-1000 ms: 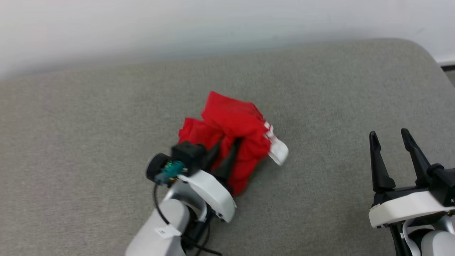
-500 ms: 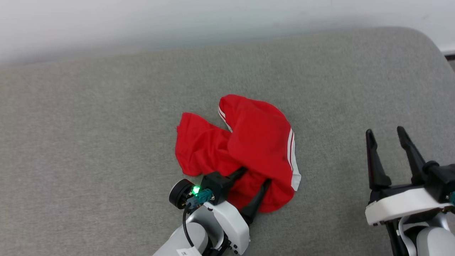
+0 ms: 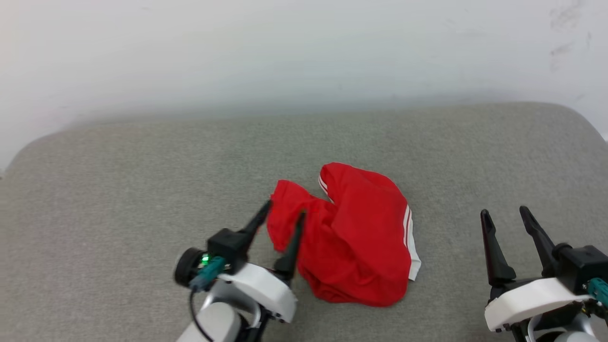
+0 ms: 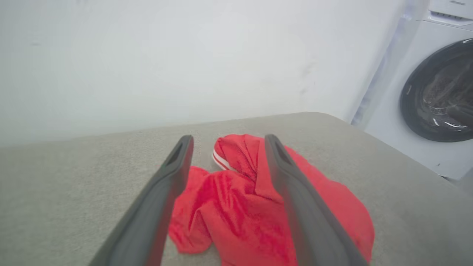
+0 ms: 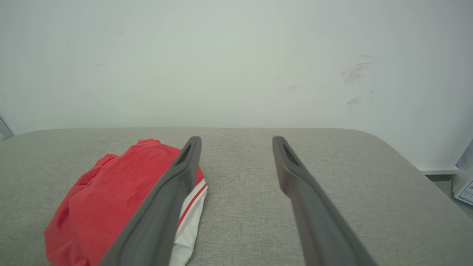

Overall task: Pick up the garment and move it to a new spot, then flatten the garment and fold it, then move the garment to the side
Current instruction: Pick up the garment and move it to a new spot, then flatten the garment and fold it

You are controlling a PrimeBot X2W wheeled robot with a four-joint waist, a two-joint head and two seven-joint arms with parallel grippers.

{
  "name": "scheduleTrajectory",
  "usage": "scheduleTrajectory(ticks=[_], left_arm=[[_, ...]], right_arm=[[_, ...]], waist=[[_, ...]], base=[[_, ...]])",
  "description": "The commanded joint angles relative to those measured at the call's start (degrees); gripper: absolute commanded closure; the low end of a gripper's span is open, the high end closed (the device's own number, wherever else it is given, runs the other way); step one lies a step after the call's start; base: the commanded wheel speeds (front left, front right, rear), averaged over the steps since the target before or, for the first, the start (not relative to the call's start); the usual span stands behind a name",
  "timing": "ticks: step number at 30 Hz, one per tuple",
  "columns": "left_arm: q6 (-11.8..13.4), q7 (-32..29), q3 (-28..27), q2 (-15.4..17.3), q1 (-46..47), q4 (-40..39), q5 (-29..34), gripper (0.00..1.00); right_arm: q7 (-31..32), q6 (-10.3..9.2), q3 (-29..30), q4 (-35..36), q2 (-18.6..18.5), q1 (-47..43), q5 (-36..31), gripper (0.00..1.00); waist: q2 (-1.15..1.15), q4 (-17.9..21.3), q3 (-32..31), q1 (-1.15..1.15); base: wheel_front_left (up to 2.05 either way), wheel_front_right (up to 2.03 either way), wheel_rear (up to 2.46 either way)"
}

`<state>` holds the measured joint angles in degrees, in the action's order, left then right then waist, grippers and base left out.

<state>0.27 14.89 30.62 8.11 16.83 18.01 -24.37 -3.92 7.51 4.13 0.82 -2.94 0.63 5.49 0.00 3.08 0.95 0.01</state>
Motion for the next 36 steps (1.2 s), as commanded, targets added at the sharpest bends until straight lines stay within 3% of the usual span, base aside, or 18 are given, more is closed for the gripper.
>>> scheduleTrajectory(ticks=[1,6,13,36], left_arm=[[1.23,0.38,-1.89,0.65,-1.44,-1.24,0.46,0.00],[3.75,0.34,-8.01,2.77,-5.20,-4.12,1.78,0.00],[4.64,0.36,-14.58,5.13,-10.29,-6.42,3.28,0.00],[0.99,0.36,-17.58,3.57,-10.87,-5.93,6.72,0.00]], right_arm=[[0.38,-0.04,-0.03,0.37,0.07,-1.20,-0.02,0.00],[1.10,-0.04,-0.22,0.93,0.07,-2.34,0.22,0.00],[1.79,-0.04,-0.89,0.98,0.07,-3.44,0.60,0.00],[2.27,-0.04,-0.96,1.00,0.08,-2.93,0.40,0.00]], waist=[[0.00,-1.37,-1.16,-0.01],[0.00,-2.83,-1.74,-0.01],[0.00,-4.00,-2.35,-0.01],[0.00,-3.69,-1.30,-0.01]], base=[[0.00,0.00,0.00],[0.00,0.00,0.00],[0.00,0.00,0.00],[0.00,0.00,0.00]])
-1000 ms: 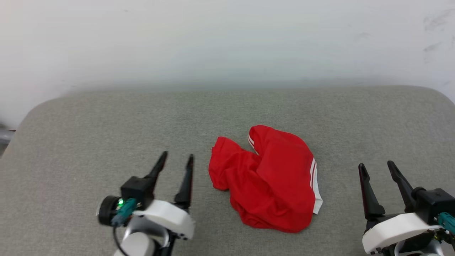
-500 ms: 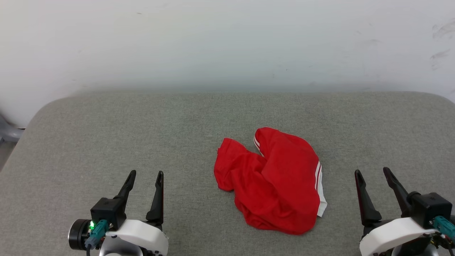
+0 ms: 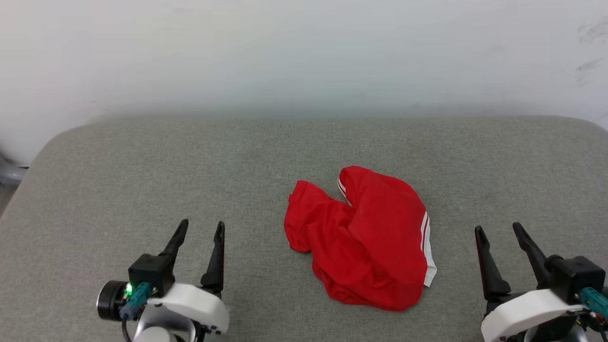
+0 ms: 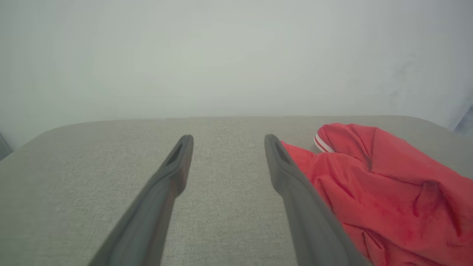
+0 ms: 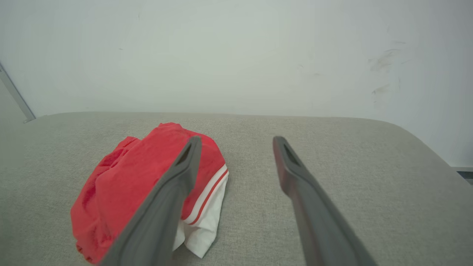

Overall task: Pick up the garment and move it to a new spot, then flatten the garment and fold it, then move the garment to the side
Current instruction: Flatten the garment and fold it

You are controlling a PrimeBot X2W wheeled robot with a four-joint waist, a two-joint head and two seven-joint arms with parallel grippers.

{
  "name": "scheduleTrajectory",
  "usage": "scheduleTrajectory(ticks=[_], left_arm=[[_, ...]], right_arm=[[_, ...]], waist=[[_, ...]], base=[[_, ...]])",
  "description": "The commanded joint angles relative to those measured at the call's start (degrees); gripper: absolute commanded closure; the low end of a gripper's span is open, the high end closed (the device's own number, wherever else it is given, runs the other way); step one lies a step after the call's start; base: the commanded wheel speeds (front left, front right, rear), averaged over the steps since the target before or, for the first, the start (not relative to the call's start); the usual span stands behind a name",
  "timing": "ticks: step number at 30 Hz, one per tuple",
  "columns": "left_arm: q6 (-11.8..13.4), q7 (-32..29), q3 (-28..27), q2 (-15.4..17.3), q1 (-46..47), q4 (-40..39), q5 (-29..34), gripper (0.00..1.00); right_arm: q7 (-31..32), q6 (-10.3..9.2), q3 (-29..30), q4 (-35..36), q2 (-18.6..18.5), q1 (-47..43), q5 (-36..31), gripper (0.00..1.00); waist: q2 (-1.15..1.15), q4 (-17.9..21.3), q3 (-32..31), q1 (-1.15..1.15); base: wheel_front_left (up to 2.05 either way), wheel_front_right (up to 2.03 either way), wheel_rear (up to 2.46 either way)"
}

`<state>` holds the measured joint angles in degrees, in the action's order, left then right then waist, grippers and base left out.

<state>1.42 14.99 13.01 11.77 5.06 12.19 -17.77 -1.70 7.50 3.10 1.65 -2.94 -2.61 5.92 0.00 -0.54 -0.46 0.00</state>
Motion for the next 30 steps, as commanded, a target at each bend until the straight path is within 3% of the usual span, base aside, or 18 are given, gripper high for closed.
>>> scheduleTrajectory(ticks=[1,9,14,15,24,25,26,27,28,30], left_arm=[[-0.55,-0.16,0.43,-0.20,1.81,0.36,0.14,0.00],[-4.95,-11.58,5.25,-2.49,14.43,5.79,-1.31,0.00],[-7.04,-22.76,9.03,-3.66,22.07,11.28,-2.85,0.00],[-7.78,-30.17,10.83,-3.78,25.53,15.40,-4.02,0.00],[-8.50,-46.42,16.14,-3.14,29.41,26.64,-4.65,0.00],[-8.49,-47.84,16.67,-3.33,29.07,27.78,-5.00,0.05],[-8.58,-49.19,17.21,-3.49,28.93,28.94,-5.29,0.38],[-8.65,-50.27,17.66,-3.59,28.73,29.80,-5.64,0.56],[-8.70,-50.50,17.92,-3.66,28.63,30.24,-5.78,0.95],[-8.68,-49.66,18.19,-3.43,29.06,30.47,-5.67,1.00]], right_arm=[[0.07,-0.02,0.10,0.26,0.08,0.47,-0.04,0.00],[0.50,-0.03,-0.91,0.97,0.07,3.33,-0.68,0.00],[0.24,-0.03,-1.15,0.62,0.07,4.96,-0.67,0.00],[-0.15,-0.03,-1.41,0.49,0.08,6.07,-0.59,0.00],[-1.88,-0.03,-1.26,-1.27,0.06,8.52,0.37,0.00],[-1.98,-0.03,-1.26,-1.52,0.07,8.76,0.44,0.00],[-2.23,-0.03,-1.26,-1.67,0.07,8.85,0.48,0.00],[-2.43,-0.03,-1.27,-1.86,0.08,8.87,0.50,0.00],[-2.36,-0.03,-1.28,-2.20,0.08,8.89,0.77,0.00],[-2.50,-0.03,-1.38,-2.47,0.07,9.11,0.97,0.00]], waist=[[0.00,-0.13,0.36,0.00],[0.00,0.93,6.01,0.00],[0.00,2.52,9.28,0.00],[0.00,3.85,11.50,0.00],[0.00,6.87,15.63,0.00],[0.00,7.00,15.83,0.00],[0.00,7.07,15.97,0.00],[0.00,7.15,16.12,0.00],[0.00,7.22,16.15,0.00],[0.00,7.24,16.07,0.00]], base=[[0.00,0.00,0.00],[0.00,0.00,0.00],[0.00,0.00,0.00],[0.00,0.00,0.00],[0.00,0.00,0.00],[0.00,0.00,0.00],[0.00,0.00,0.00],[0.00,0.00,0.00],[0.00,0.00,0.00],[0.00,0.00,0.00]])
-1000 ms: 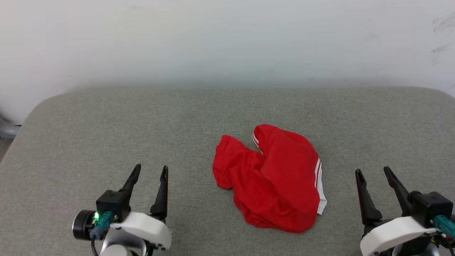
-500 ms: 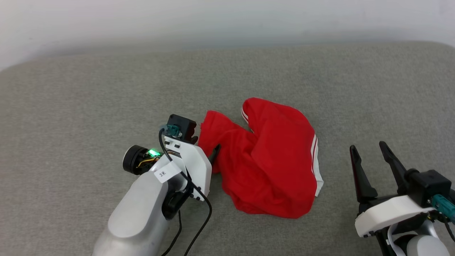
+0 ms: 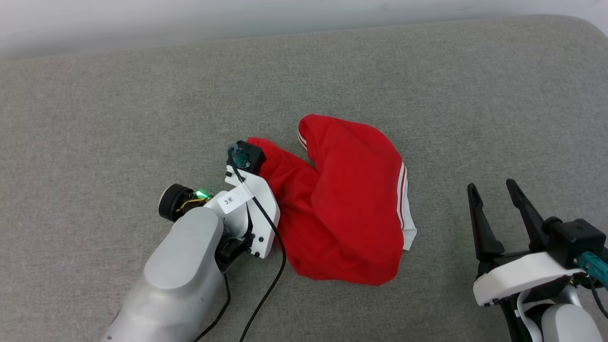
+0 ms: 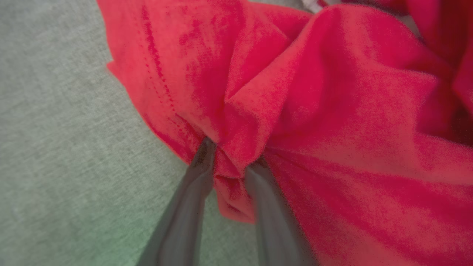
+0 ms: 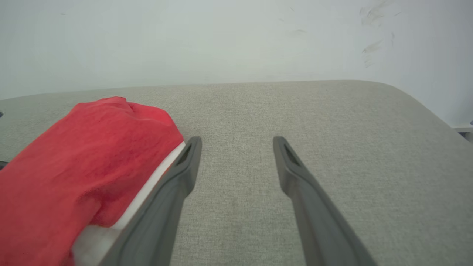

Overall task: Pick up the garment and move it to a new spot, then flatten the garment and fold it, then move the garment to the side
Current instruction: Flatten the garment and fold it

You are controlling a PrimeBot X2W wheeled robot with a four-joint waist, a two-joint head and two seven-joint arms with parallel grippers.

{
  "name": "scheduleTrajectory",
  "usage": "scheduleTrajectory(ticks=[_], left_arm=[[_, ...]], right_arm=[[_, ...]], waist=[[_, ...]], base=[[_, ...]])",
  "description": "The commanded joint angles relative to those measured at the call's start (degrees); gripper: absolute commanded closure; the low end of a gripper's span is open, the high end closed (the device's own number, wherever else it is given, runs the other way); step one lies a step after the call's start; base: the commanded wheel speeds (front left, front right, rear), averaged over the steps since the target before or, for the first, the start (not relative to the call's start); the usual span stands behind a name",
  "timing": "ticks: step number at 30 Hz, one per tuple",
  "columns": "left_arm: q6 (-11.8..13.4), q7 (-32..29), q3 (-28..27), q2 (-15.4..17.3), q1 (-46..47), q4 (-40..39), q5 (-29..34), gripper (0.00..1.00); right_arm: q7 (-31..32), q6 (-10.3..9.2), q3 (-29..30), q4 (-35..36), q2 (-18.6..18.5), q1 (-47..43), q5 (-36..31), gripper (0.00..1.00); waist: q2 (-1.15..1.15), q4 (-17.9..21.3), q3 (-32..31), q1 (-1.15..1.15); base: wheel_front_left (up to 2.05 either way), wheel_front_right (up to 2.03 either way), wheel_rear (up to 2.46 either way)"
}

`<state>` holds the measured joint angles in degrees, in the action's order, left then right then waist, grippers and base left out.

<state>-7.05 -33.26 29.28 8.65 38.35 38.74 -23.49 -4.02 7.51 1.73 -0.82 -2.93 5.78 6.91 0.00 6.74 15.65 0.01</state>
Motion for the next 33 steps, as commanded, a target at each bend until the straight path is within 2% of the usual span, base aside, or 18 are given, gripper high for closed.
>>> scheduleTrajectory(ticks=[1,7,13,20,24,27,31,32,33], left_arm=[[0.06,-0.10,1.74,-0.11,-3.72,3.52,0.43,1.00],[2.84,9.96,-0.55,1.62,-0.62,0.02,2.10,1.00],[6.84,17.76,-4.61,4.75,-2.53,-4.09,1.55,1.00],[12.54,20.24,-11.53,9.69,-11.51,-8.44,-2.23,1.00],[15.35,20.62,-14.89,10.89,-18.80,-9.77,-5.05,1.00],[16.23,21.42,-16.23,10.47,-23.31,-9.99,-6.69,1.00],[16.07,24.09,-16.69,8.80,-27.42,-10.17,-8.19,1.00],[15.97,25.23,-16.81,8.46,-27.84,-10.43,-8.20,0.67],[16.01,26.20,-16.82,8.23,-28.22,-10.63,-8.14,0.02]], right_arm=[[-0.27,-0.04,0.10,-0.06,0.06,0.89,0.01,0.00],[-0.10,-0.04,0.91,-0.36,0.06,0.54,-1.36,0.00],[0.65,-0.04,1.54,-0.07,0.06,-0.81,-1.77,0.00],[1.48,-0.04,2.32,0.64,0.06,-2.92,-1.95,0.00],[1.85,-0.04,2.40,1.10,0.05,-3.63,-1.74,0.00],[2.08,-0.04,2.48,1.09,0.06,-4.21,-1.47,0.00],[2.38,-0.04,2.61,0.92,0.06,-4.89,-1.34,0.00],[2.46,-0.04,2.64,0.91,0.06,-4.98,-1.34,0.00],[2.66,-0.04,2.59,0.94,0.06,-5.19,-1.41,0.00]], waist=[[0.00,-0.17,-0.11,-0.01],[0.00,-1.75,-1.92,-0.01],[0.00,-3.83,-4.70,-0.01],[0.00,-5.87,-7.40,-0.01],[0.00,-6.19,-8.21,-0.01],[0.00,-6.26,-8.77,-0.01],[0.00,-6.29,-9.77,-0.01],[0.00,-6.32,-10.11,-0.01],[0.00,-6.31,-10.46,-0.01]], base=[[0.00,0.00,0.00],[0.00,0.00,0.00],[0.00,0.00,0.00],[0.00,0.00,0.00],[0.00,0.00,0.00],[0.00,0.00,0.00],[0.00,0.00,0.00],[0.00,0.00,0.00],[0.00,0.00,0.00]])
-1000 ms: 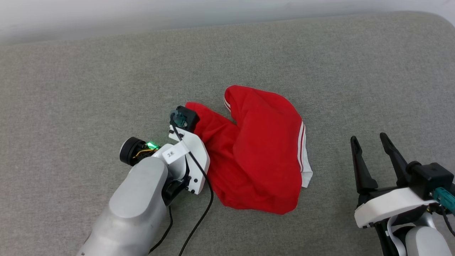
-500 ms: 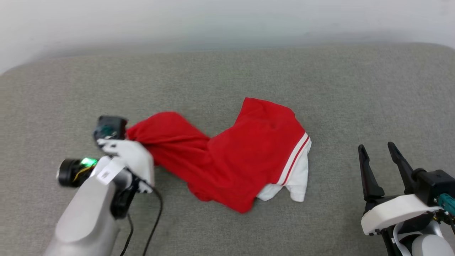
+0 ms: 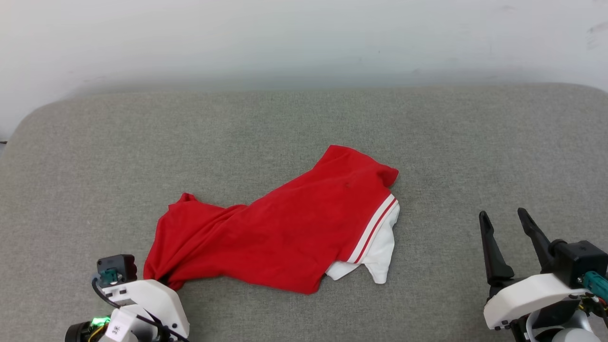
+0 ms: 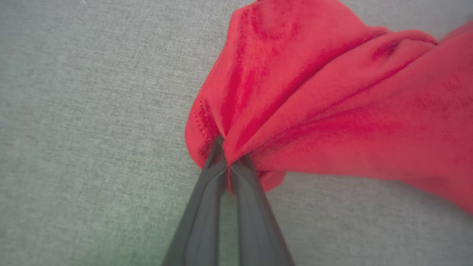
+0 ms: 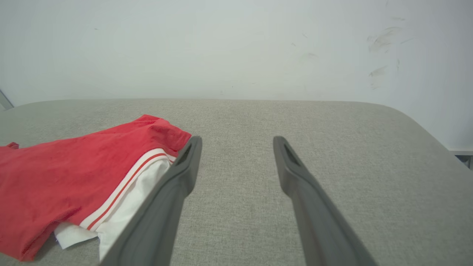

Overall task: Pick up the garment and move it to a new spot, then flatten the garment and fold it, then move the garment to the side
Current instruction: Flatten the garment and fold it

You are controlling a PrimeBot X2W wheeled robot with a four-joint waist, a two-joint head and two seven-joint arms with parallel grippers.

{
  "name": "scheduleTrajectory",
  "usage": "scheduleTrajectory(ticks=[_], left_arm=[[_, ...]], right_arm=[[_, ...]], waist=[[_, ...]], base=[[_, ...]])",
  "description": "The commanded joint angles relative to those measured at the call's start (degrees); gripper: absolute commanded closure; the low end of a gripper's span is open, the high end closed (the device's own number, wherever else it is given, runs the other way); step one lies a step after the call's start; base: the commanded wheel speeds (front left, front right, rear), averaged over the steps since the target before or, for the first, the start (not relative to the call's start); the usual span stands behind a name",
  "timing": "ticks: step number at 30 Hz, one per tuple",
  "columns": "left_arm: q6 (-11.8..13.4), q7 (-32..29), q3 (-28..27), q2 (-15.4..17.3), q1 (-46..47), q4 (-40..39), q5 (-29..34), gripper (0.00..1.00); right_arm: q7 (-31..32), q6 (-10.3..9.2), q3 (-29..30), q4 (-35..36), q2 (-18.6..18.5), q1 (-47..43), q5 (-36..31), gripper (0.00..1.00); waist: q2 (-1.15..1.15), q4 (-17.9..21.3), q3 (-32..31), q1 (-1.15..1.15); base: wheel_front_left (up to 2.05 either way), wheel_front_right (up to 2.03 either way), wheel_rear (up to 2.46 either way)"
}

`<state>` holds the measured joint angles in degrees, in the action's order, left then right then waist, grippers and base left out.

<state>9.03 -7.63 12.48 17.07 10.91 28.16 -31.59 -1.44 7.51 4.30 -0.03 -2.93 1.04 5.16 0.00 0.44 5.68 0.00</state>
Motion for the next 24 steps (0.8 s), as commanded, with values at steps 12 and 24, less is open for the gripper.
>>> scheduleTrajectory(ticks=[12,24], left_arm=[[-2.40,17.26,0.32,-1.95,-2.67,-5.71,2.56,0.00],[-1.07,22.70,3.26,-3.53,-6.84,-18.52,9.67,0.00]], right_arm=[[1.67,-0.04,-0.22,0.67,0.06,-2.93,-0.17,0.00],[2.52,-0.04,-1.27,2.07,0.06,-4.28,-0.10,0.00]], waist=[[0.00,-0.20,-5.16,0.00],[0.00,-0.02,-6.90,0.00]], base=[[0.00,0.00,0.00],[0.00,0.00,0.00]])
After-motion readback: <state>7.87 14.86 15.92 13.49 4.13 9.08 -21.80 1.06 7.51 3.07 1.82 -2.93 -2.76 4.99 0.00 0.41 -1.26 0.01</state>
